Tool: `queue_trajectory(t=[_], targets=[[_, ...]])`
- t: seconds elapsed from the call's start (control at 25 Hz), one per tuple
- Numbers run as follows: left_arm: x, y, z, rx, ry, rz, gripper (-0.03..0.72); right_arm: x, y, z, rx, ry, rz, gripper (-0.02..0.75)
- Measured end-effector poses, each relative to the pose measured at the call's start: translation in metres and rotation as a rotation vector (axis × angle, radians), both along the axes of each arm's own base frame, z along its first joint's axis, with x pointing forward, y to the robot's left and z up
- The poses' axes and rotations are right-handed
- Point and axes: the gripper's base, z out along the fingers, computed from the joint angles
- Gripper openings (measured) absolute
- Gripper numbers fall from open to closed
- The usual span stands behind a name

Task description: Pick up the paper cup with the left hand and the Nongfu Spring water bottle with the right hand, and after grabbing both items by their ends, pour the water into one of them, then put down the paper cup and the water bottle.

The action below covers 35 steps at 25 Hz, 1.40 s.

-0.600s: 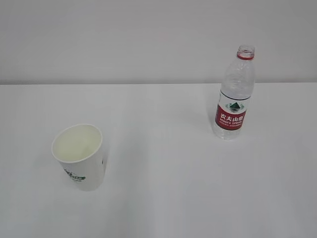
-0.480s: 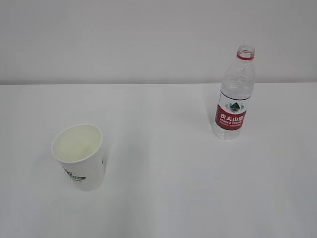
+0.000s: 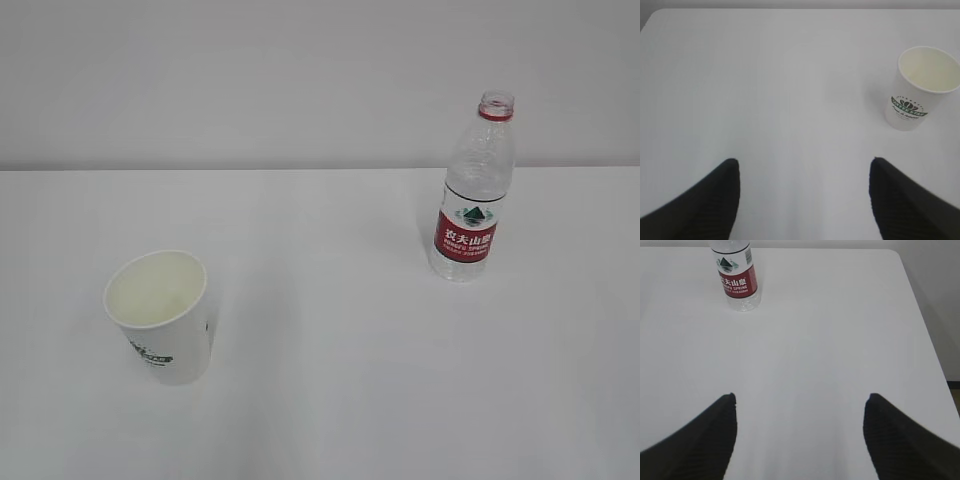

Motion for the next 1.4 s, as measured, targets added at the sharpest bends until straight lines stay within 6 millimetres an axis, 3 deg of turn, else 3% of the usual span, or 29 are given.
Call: queue_trajectory(t=[0.52, 0.96, 1.4], targets=[[0.0, 0.0, 0.0, 0.0, 0.0, 0.0, 0.582, 0.0, 0.0, 0.0, 0.0, 0.0, -0.002, 0.592], [0.0, 0.0, 0.001, 0.0, -0.007, 0.0, 0.501, 0.0, 0.0, 0.0, 0.0, 0.0, -0.002, 0.591], [0.005, 0.002, 0.034, 0.024, -0.322, 0.019, 0.495, 0.002, 0.0, 0.034, 0.001, -0.295, 0.008, 0.59]])
